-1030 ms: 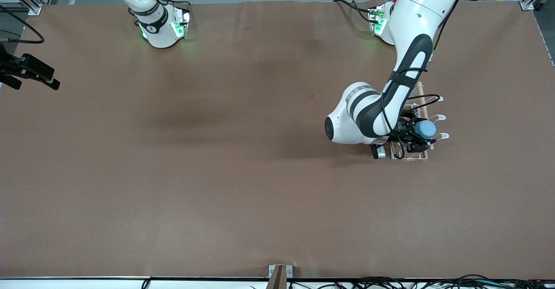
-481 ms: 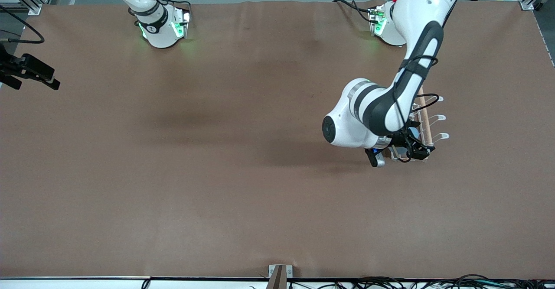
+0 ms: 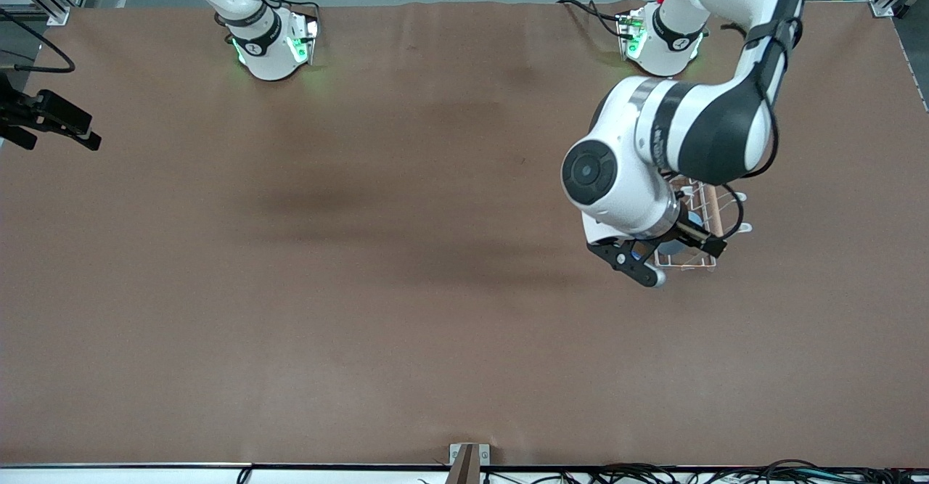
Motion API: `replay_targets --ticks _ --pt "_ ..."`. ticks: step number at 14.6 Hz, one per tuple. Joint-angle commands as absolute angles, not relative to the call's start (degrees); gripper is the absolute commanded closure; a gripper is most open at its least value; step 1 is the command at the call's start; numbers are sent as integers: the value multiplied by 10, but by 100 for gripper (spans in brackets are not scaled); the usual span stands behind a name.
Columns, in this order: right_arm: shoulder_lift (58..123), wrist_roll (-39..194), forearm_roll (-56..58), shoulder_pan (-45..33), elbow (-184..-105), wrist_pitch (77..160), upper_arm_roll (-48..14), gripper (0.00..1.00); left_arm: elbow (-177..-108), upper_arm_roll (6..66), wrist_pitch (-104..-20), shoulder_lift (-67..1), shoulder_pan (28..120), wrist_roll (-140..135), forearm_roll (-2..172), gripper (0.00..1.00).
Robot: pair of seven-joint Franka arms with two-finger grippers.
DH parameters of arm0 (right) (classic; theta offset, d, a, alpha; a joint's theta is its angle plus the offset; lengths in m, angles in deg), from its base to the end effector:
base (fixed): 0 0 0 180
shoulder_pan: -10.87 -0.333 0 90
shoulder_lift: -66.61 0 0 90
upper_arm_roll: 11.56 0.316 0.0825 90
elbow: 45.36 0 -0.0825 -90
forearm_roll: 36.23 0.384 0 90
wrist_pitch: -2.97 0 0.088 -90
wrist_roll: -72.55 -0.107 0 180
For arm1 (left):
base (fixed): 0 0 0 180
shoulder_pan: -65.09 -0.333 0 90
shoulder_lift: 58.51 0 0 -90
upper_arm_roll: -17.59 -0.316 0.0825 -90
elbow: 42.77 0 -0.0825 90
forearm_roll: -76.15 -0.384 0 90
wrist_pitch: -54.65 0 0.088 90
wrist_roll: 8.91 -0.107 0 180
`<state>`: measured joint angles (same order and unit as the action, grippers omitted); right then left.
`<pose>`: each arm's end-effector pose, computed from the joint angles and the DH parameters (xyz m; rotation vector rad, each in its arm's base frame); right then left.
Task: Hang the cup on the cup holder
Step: 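Open the left gripper and release the cup on the hook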
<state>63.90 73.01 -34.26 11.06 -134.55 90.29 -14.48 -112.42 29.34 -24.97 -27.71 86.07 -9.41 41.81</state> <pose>0.5346 -0.0260 0.6528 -3.1045 0.0689 -0.0244 0.6179 -0.2769 0.4615 -2.4555 0.7162 0.2609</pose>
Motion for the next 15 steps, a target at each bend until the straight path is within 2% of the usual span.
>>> replay_targets --ticks 1,10,15 --pt "635 726 -352 106 -1347 901 -147 0 -1132 295 -303 -327 816 1 511 0" --pt "635 726 -352 106 -1348 900 -146 0 -1143 292 -306 -445 660 37 735 0" --pt "635 726 -352 106 -1348 900 -147 0 -1236 256 -304 -537 658 11 739 0"
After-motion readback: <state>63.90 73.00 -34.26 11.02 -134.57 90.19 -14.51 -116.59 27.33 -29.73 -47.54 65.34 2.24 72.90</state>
